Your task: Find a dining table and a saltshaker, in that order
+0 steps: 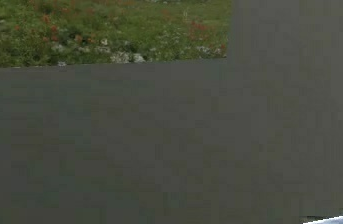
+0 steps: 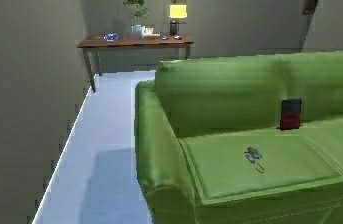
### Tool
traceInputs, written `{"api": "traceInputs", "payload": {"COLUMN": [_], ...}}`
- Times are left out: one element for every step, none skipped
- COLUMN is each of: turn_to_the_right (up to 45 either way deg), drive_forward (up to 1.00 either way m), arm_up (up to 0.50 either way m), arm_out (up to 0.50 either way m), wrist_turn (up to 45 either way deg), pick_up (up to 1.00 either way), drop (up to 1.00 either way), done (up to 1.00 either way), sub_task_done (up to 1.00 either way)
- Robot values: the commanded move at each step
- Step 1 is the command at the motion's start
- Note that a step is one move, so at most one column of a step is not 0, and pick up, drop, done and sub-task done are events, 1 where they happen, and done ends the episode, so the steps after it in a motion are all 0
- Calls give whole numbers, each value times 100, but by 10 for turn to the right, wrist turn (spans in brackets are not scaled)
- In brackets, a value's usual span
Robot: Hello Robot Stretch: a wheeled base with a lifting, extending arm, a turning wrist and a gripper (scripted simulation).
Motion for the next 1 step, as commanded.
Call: {"api": "traceInputs", "payload": {"turn_to_the_right": [0], "drive_forward": [5], "arm_up": [0], "arm_out": [0], "wrist_turn": [0], "pick_up": [0], "drop": [0], "done": [0], "sub_task_done": [0]}}
